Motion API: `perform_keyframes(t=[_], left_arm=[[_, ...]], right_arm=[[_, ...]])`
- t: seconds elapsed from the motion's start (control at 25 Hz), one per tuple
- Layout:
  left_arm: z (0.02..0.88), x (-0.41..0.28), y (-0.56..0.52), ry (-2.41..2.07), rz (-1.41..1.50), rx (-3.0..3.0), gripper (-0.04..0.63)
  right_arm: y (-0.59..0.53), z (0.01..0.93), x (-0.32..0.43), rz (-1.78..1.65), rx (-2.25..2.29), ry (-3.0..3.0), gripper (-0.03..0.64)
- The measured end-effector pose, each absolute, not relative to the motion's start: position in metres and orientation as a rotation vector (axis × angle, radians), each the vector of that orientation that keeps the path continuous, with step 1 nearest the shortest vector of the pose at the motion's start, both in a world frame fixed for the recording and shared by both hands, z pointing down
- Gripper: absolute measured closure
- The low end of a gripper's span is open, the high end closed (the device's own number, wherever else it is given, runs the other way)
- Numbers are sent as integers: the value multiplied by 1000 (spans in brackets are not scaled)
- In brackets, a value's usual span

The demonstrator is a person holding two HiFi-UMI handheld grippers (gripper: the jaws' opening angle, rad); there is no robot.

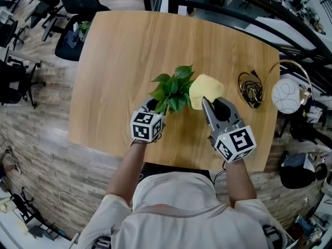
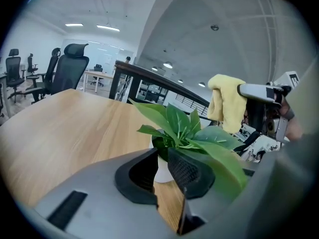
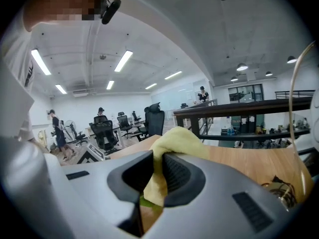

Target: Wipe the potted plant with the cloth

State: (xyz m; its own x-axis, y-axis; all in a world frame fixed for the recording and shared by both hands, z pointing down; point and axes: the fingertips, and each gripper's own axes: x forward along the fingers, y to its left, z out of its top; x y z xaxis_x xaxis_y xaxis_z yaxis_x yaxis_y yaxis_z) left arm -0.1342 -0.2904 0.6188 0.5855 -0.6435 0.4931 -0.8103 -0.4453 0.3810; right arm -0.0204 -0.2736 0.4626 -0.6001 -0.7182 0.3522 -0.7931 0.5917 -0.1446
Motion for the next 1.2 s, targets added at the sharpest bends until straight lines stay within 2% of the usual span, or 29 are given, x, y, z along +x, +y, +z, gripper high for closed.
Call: perform_keyframes(t=[0.28,0.72,1.2], left_arm=[[621,-133,-290,-1156,358,2223,532],[620,-128,-289,-1150,359,2240,531],[620,-125,-293,-1150,370,2242,532]], right_arm=[[-281,512,-61,499,982,-2548,518],[-333,561,13,660,1203,-2396,509],[-325,530,32,939,1293,-2537,511]])
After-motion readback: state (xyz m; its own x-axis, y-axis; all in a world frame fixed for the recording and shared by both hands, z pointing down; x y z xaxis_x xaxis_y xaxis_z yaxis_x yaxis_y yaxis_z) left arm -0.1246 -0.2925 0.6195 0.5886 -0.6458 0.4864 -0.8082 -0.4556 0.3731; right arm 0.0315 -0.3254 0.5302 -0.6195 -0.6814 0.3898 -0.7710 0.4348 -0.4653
